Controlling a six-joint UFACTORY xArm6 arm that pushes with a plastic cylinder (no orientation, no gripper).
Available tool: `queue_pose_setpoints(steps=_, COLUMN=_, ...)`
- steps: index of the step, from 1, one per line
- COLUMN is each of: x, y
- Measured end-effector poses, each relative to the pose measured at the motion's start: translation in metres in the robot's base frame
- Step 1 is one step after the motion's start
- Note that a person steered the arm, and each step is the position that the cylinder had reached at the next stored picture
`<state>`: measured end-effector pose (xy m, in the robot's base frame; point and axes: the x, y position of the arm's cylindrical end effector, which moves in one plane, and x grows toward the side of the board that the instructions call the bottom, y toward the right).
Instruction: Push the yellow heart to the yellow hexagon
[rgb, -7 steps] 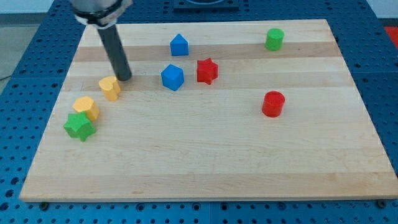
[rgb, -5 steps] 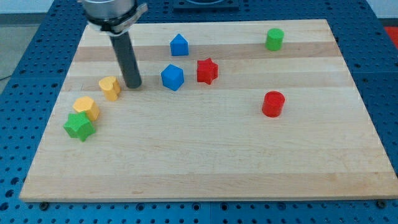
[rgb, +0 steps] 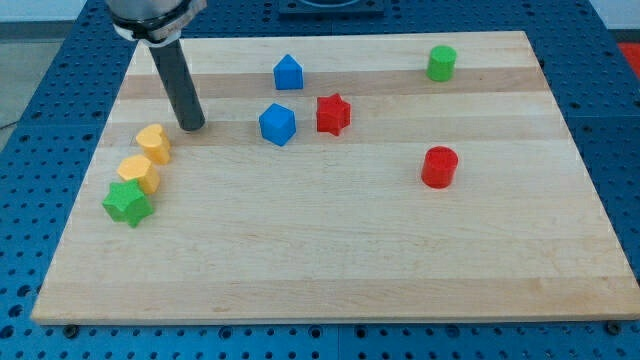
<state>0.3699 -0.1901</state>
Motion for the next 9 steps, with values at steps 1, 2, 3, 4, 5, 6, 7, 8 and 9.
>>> queue_pose_setpoints(steps=1, x=0.024, y=-0.004)
queue_pose_setpoints(steps=2, x=0.041, y=-0.004)
queue_pose_setpoints(steps=3, x=0.032, y=-0.004)
queue_pose_setpoints(steps=4, x=-0.006, y=-0.003)
queue_pose_setpoints(steps=5, x=-0.019, y=-0.025)
queue_pose_setpoints(steps=6, x=0.002, y=-0.044)
queue_pose_setpoints(steps=7, x=0.023, y=-0.048)
queue_pose_setpoints(steps=8, x=0.02, y=-0.048)
queue_pose_setpoints(steps=9, x=-0.012, y=-0.044)
